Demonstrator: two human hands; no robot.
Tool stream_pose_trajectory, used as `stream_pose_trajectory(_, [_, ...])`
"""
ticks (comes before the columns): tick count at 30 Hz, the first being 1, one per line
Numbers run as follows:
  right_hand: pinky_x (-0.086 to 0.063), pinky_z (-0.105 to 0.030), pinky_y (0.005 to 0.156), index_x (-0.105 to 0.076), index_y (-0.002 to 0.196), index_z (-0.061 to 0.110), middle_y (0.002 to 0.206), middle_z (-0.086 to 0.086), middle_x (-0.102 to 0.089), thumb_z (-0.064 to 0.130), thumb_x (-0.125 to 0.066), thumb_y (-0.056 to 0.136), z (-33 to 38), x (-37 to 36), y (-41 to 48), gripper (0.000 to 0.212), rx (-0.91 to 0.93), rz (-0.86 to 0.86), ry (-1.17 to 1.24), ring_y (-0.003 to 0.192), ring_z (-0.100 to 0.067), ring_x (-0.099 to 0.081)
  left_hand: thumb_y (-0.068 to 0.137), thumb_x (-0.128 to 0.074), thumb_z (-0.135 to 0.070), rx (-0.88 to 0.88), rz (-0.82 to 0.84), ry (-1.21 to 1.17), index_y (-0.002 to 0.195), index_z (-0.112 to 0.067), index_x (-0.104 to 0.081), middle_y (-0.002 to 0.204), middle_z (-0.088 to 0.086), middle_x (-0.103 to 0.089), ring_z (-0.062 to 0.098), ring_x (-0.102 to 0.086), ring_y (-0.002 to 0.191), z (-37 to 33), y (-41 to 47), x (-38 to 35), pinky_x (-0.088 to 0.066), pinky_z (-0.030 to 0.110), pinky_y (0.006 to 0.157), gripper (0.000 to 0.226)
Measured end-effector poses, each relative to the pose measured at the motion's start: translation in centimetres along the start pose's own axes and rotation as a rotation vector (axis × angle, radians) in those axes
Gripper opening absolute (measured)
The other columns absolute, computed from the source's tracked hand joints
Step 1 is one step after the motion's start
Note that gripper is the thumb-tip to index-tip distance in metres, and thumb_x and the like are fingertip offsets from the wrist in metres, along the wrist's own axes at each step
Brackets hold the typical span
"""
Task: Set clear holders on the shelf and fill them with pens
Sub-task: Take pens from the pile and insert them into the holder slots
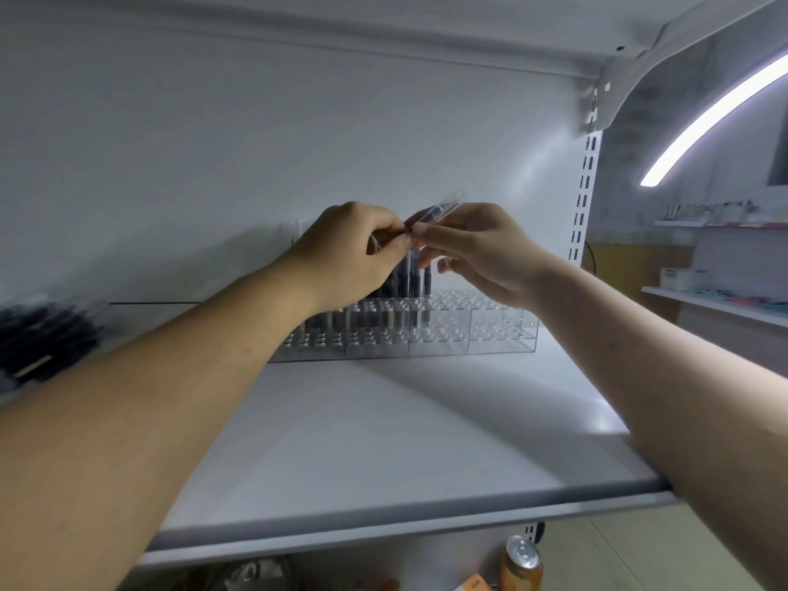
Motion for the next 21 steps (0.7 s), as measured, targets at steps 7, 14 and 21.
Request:
stream_pose_trajectory(7, [-0.052,-0.031,0.069,-0.067,0.102,-0.006,0.095,-0.024,-0.075,0.012,-0.066,0.101,0.8,0.9,0.1,0.018,-0.012,-0.115,0.175,0.089,-0.032,-0.076,0.099,-0.06,-0.053,-0.017,0.024,0.083,0.109,-0.036,-0.068,0.102,-0.011,-0.071,0.015,-0.066,0.095,0.5,0.0,0.1,-0.058,0.045,0.086,0.021])
stream_pose_trajectory(14, [-0.05,-0.03,0.06,-0.067,0.089,0.009,0.075,-0.005,-0.076,0.011,-0.061,0.102,0.6,3.3,0.5,0.015,0.099,-0.379,-0.22,0.069,-0.024,-0.075,0.1,-0.061,-0.048,-0.061,0.01,0.18,0.143,-0.027,-0.056,0.137,-0.011,-0.06,0.011,-0.052,0.128,-0.5,-0.4,0.5,-0.045,0.04,0.108,0.047])
stream_pose_trajectory(21, [-0.059,-0.061,0.072,-0.067,0.089,0.011,0.074,-0.004,-0.077,0.019,-0.061,0.101,-0.2,3.0,0.4,0.016,0.059,-0.271,-0.6,0.069,-0.025,-0.077,0.1,-0.061,-0.048,-0.062,-0.009,0.236,0.145,-0.026,-0.054,0.145,-0.009,-0.058,0.014,-0.048,0.137,-0.7,-0.3,0.7,-0.042,0.046,0.115,0.05])
Point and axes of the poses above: each hand's wrist, its own y-axis towards the middle knuckle, its own x-axis out of the back of the hand, z = x × y, the point moved 4 cm from there along y, towards the middle knuckle
